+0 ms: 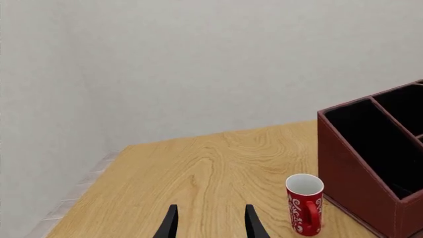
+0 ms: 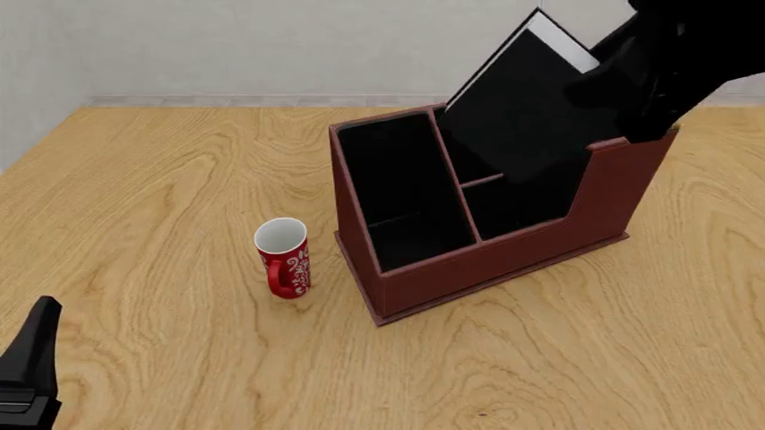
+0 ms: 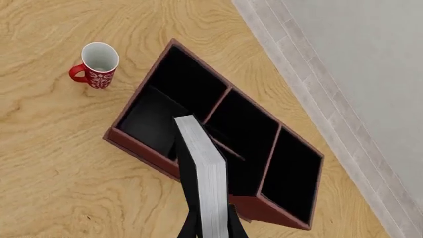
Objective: Pick up the book and place it in the left compartment of the caddy.
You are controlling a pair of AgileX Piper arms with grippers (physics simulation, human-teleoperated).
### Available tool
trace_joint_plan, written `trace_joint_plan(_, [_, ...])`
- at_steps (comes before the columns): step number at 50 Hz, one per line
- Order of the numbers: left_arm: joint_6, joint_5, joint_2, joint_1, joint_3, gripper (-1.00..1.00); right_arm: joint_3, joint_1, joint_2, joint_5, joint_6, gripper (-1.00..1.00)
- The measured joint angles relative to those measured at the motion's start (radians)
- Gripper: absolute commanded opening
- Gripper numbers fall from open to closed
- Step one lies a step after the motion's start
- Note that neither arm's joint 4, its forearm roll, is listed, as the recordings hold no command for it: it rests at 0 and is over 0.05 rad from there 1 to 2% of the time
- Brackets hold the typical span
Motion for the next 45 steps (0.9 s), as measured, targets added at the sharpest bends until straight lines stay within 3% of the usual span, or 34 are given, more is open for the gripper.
trace_joint_plan(45, [0.02,-0.018,0.0,0.023,0.014,1.0,-0.107,0.077,0.164,-0.03,-0.016,-1.0])
